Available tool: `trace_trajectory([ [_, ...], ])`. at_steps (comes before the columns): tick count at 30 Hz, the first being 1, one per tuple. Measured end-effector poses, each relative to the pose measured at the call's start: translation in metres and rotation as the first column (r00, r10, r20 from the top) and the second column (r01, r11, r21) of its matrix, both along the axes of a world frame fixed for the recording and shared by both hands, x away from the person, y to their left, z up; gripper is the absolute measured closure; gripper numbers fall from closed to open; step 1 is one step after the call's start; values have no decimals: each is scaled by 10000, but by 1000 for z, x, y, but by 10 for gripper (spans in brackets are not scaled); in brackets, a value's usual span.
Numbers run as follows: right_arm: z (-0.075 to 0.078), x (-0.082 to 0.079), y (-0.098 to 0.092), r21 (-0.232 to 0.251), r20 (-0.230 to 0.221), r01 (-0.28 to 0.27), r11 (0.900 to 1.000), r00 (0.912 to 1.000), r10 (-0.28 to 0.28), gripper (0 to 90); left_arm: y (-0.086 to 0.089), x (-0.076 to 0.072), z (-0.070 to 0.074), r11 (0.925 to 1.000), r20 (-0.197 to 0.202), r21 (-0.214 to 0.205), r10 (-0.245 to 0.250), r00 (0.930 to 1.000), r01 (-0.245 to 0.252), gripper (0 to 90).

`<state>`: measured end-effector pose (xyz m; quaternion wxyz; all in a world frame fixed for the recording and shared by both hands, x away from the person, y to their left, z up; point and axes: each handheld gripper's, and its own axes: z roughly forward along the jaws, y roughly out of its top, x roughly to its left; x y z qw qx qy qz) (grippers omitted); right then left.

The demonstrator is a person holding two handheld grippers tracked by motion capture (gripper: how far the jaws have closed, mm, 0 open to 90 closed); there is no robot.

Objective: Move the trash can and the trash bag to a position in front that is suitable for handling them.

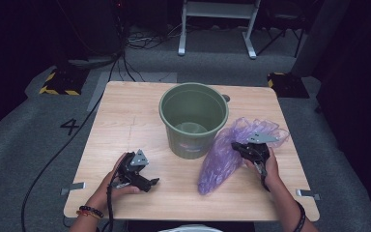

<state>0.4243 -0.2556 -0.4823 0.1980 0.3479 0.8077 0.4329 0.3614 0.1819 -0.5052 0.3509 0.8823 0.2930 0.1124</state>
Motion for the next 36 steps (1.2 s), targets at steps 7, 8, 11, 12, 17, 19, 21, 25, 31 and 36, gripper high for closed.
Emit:
trace_trajectory([
  [7,11,-3,-11,561,382,156,9983,9991,-177,881,0,0,0,10000,-8,2,-9,10000,9,1],
  [8,12,-3,-11,614,418,120,9980,9990,-146,882,0,0,0,10000,-8,3,-12,10000,12,1],
  [11,17,-3,-13,777,597,131,9969,9981,-177,882,0,0,0,10000,-7,1,-10,10000,10,2],
  [12,18,-3,-13,832,623,85,9965,9980,-137,882,0,0,0,10000,-8,1,-9,10000,9,1],
  [17,25,-5,-15,974,887,-12,9952,9960,-75,882,0,0,0,10000,-9,-1,-11,10000,11,2],
  [19,27,-6,-16,1067,935,-49,9943,9956,-52,882,0,0,0,10000,-11,-3,-11,10000,11,1],
  [21,28,-6,-16,1150,1016,-105,9933,9948,-13,882,0,0,0,10000,-11,-1,-15,10000,15,1],
  [25,30,-6,-16,1196,1099,-122,9928,9939,-10,882,0,0,0,10000,-10,2,-24,10000,24,1],
  [31,32,-8,-18,1218,1196,-147,9924,9928,1,882,0,0,0,10000,-9,0,-22,10000,22,2],
  [36,34,-9,-18,1360,1313,-195,9905,9913,15,882,0,0,0,10000,-12,-3,-22,10000,22,1],
])
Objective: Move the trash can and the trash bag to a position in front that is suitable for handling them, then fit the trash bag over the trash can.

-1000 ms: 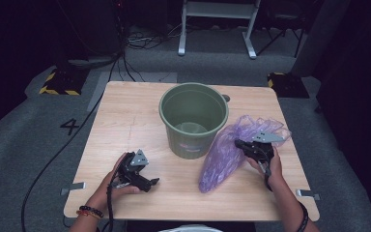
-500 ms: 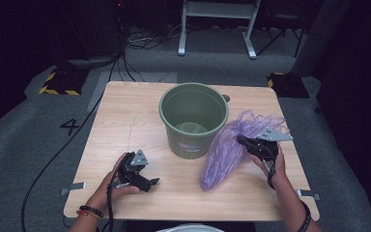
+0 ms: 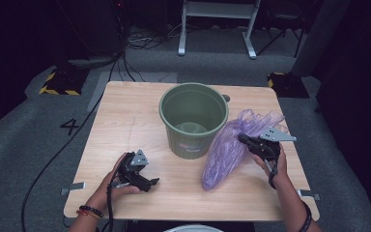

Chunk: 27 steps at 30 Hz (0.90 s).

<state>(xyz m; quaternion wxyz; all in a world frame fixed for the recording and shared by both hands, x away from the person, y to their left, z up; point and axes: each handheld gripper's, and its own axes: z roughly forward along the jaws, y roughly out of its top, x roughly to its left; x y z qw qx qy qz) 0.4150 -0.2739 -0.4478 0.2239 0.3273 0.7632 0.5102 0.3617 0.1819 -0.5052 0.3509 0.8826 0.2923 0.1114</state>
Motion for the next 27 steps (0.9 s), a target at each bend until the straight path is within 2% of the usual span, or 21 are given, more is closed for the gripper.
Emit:
trace_trajectory([
  [27,7,3,-1,194,206,-76,9998,9998,72,884,0,0,0,10000,11,24,-18,10000,18,2],
])
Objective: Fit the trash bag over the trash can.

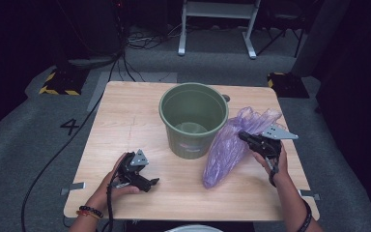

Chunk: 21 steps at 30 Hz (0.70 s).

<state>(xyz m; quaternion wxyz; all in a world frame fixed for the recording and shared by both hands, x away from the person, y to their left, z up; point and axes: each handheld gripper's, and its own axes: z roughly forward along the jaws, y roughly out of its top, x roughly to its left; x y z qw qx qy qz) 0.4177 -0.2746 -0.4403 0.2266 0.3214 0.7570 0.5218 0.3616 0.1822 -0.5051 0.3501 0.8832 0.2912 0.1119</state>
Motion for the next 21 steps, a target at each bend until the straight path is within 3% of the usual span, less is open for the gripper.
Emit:
trace_trajectory([
  [10,7,-2,-4,34,212,58,10000,9998,-59,884,-1,1,0,10000,-36,-35,-30,10000,29,0],
  [21,24,2,-12,305,627,217,9993,9978,-236,885,-1,1,0,10000,-36,-37,-38,10000,38,0],
])
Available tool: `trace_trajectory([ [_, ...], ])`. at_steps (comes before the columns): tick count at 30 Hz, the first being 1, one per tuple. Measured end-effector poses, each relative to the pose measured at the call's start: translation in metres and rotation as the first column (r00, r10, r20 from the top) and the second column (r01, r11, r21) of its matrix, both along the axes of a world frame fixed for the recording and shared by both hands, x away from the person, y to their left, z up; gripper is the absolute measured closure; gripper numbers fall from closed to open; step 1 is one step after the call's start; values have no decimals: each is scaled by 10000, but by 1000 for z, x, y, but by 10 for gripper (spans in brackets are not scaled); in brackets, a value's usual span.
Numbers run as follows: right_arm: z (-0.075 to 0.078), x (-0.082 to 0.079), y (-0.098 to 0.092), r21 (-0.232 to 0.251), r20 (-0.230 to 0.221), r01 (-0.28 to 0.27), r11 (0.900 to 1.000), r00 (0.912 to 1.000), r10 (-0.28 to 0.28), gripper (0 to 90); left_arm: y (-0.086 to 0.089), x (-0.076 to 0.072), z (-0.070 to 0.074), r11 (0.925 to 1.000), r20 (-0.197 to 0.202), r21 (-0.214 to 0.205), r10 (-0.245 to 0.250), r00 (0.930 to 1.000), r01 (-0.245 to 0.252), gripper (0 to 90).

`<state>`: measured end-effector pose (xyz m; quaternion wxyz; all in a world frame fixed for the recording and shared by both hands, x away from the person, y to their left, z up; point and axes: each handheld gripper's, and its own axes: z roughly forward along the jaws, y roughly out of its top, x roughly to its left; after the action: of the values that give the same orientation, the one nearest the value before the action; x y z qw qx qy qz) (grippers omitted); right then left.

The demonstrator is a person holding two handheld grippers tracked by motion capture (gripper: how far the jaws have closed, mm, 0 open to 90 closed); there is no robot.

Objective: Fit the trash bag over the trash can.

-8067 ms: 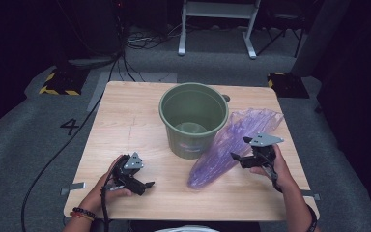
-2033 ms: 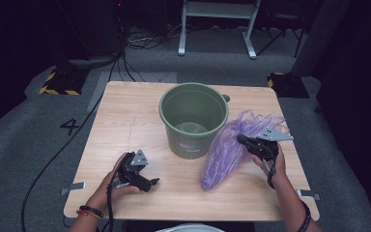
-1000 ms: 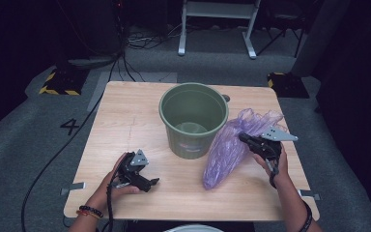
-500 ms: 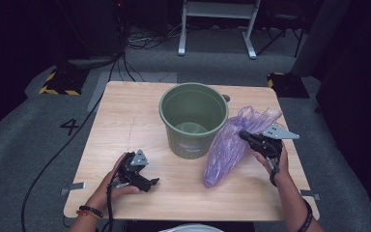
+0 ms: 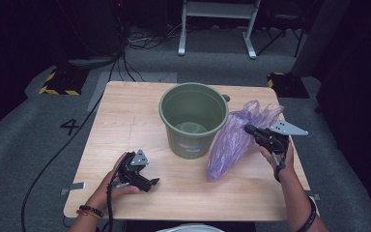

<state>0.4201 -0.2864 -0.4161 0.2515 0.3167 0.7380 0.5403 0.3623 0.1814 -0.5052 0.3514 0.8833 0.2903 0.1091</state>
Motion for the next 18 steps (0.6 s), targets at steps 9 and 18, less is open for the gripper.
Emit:
trace_trajectory([
  [9,20,5,-3,137,469,139,9998,9988,-146,885,0,0,0,10000,1,1,-11,10000,11,0],
  [18,44,4,-13,532,927,312,9981,9950,-360,885,0,1,0,10000,17,12,-35,10000,35,0],
])
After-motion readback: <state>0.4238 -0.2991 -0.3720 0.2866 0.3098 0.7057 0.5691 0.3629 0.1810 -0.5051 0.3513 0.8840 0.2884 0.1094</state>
